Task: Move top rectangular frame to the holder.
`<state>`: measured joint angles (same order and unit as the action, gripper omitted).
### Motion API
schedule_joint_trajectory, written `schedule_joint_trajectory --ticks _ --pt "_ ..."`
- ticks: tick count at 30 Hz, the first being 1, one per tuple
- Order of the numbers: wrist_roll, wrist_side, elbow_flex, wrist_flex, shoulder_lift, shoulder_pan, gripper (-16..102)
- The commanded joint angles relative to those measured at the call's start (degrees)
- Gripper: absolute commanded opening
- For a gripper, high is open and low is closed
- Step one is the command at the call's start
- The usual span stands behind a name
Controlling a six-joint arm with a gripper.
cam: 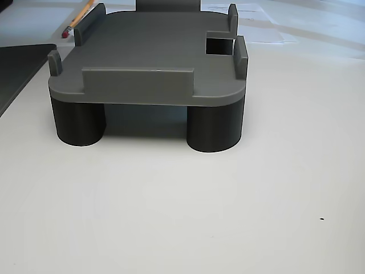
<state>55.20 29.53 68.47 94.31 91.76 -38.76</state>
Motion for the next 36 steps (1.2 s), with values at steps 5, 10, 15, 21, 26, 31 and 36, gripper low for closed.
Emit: schedule_joint_trajectory --ticks 5,10,15,21,26,31,36 --pt "35.1 0.7 -2.5 0.5 -2.1 1.8 -12" --pt "51.0 -3.1 -0.4 0.5 -4.0 3.1 -12" --pt "63.9 -10.1 1.1 0.5 -4.6 5.4 -12" --pt "69.5 -13.1 3.5 0.4 -5.7 5.8 -12" --pt "69.4 -16.5 5.5 0.2 -5.8 5.8 -12" --pt "68.0 -16.3 6.1 0.3 -7.8 6.1 -12" --pt "68.1 -16.9 5.5 0.4 -9.8 6.5 -12"
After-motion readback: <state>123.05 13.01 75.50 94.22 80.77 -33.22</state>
